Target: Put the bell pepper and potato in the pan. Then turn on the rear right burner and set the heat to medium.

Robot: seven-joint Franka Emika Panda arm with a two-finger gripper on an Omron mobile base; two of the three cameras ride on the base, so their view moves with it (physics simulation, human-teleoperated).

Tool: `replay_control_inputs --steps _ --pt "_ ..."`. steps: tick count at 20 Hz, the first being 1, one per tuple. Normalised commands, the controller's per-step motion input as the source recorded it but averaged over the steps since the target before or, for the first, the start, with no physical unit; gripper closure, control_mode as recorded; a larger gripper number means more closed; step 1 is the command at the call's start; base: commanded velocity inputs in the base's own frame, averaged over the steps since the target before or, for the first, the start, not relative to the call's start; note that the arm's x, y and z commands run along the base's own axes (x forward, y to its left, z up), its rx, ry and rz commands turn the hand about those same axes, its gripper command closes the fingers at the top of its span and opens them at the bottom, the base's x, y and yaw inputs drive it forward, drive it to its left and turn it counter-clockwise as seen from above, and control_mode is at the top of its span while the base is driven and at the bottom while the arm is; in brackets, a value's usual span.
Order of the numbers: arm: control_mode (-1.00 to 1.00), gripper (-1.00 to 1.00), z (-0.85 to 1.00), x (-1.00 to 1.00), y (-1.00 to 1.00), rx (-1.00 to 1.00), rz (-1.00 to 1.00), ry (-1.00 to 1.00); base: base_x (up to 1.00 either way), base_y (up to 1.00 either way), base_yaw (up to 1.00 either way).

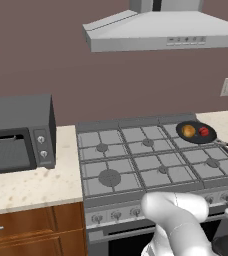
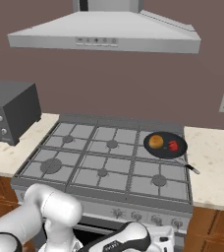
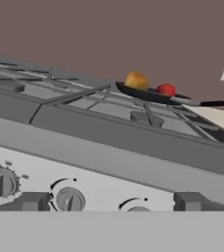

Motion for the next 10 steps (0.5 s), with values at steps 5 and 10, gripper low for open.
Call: replay_control_inputs --steps 5,10 --pt "-1.00 -1.00 0.00 0.01 0.00 0.11 0.07 0.03 0.00 0.00 0.00" --pt "-1.00 -1.00 -0.01 0.06 0.00 0.06 0.05 0.07 0.00 0.00 0.00"
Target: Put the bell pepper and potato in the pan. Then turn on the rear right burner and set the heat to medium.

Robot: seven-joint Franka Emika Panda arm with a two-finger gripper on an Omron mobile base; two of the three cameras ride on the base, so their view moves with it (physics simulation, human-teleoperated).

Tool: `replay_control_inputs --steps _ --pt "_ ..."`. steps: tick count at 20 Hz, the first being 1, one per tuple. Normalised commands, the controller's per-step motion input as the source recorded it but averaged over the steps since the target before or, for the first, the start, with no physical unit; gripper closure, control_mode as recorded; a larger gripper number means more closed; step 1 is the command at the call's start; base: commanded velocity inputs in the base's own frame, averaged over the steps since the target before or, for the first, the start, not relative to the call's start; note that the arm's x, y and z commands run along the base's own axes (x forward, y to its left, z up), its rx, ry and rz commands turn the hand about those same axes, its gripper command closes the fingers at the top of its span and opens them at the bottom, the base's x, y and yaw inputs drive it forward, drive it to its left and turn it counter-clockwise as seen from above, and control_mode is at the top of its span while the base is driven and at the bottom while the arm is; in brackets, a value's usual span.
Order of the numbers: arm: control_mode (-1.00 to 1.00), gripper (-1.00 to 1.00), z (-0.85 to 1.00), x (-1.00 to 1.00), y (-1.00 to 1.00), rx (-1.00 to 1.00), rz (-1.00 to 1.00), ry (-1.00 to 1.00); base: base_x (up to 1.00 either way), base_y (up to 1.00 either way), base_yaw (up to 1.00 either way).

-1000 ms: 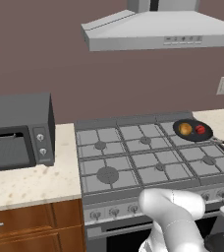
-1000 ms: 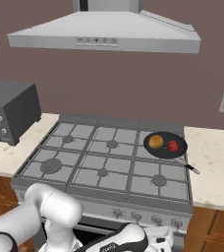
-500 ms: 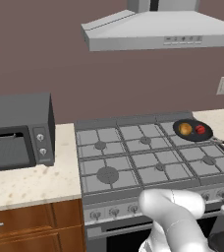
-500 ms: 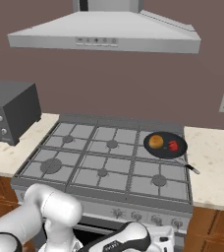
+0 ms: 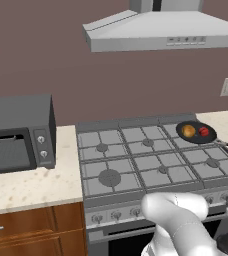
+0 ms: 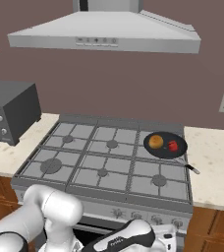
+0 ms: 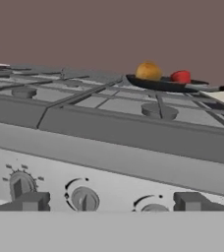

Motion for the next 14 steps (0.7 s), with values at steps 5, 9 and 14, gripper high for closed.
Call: replay_control_inputs --steps 5,9,14 --pt "-1.00 -1.00 -0.17 0.00 0.00 0.04 0.00 0.02 0.00 0.00 0.00" --pt "-1.00 -1.00 -0.34 0.00 -0.01 0.04 0.00 0.00 0.00 0.00 0.00" --pt "-1.00 -1.00 -0.20 0.05 -0.01 0.07 0.00 0.00 0.00 0.00 0.00"
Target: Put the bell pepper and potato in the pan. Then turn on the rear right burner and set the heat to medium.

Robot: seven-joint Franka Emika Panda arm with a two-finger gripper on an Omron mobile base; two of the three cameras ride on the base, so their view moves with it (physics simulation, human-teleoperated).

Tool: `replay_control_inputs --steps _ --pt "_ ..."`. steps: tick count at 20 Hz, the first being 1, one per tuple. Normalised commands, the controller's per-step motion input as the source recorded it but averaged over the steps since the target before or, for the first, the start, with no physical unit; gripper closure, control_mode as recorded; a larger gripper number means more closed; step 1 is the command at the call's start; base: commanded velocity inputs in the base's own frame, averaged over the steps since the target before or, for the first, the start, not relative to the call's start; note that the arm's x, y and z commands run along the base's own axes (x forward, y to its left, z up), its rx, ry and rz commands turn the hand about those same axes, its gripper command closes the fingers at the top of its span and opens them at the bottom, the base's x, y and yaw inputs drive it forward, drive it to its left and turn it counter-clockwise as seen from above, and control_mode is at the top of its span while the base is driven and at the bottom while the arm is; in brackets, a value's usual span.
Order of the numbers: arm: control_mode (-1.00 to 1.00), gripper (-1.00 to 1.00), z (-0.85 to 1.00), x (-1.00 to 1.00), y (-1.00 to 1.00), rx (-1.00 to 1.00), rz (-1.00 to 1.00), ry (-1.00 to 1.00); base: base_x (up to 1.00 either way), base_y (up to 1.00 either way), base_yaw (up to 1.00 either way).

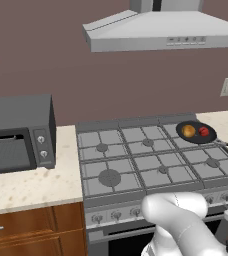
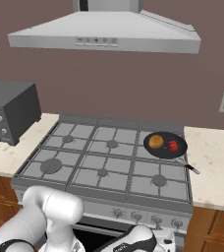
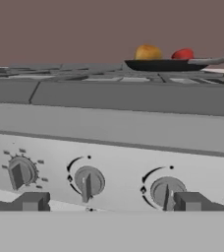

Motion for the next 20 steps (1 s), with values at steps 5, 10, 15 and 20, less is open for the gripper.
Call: replay_control_inputs --steps 5,10,15,20 --pt "-1.00 -1.00 0.00 0.10 -0.08 0.06 -0.03 -0.01 0.00 0.00 0.00" --pt "-1.00 -1.00 0.00 0.09 -0.15 0.03 -0.05 -0.02 0.00 0.00 0.00" --pt "-1.00 -1.00 0.00 0.08 -0.10 0.00 -0.04 0.00 0.00 0.00 0.00" --pt "-1.00 -1.00 0.00 0.14 -0.02 0.00 -0.02 0.00 0.00 0.00 0.00"
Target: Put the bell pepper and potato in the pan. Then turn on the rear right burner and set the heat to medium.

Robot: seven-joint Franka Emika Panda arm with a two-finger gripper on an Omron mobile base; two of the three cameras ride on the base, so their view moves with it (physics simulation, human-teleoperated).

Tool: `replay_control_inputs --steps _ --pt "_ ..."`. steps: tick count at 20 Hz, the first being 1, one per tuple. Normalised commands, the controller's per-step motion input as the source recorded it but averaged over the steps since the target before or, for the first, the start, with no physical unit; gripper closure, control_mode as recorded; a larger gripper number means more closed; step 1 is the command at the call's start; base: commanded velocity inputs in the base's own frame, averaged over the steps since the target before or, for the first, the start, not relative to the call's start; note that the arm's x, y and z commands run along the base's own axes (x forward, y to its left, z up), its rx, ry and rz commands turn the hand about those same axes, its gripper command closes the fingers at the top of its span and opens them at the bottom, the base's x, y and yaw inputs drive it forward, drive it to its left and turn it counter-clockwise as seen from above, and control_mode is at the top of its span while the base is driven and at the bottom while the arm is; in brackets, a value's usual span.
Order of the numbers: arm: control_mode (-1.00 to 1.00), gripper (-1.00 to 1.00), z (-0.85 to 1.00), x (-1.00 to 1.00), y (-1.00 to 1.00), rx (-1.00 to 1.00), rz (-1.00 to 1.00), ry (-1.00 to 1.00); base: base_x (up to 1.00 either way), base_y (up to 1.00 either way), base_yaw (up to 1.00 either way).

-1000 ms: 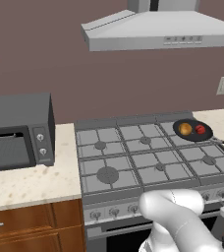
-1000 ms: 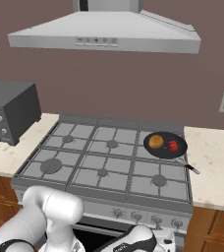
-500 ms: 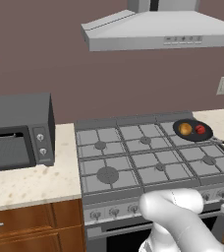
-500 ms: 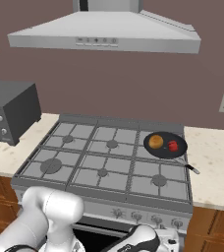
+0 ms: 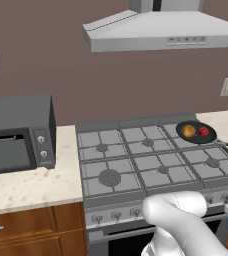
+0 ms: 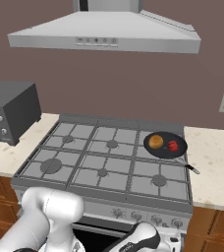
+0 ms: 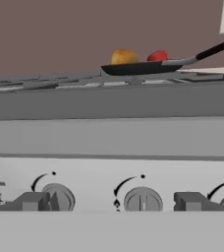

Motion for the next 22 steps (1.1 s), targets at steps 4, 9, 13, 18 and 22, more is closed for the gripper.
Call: replay_control_inputs --steps 4,9,13,18,22 --pt "-1.00 -1.00 -0.12 0.18 0.00 0.00 0.00 0.00 0.00 0.00 0.00" --pt "-1.00 -1.00 -0.32 0.22 -0.01 0.00 0.00 0.00 0.00 0.00 0.00" --pt "-1.00 -1.00 -0.30 0.06 -0.03 0.00 0.00 0.00 0.00 0.00 0.00" --pt "-1.00 -1.00 -0.15 0.05 -0.12 0.00 0.00 0.00 0.00 0.00 0.00" --pt "-1.00 -1.00 0.00 0.03 -0.20 0.00 0.00 0.00 0.00 0.00 0.00"
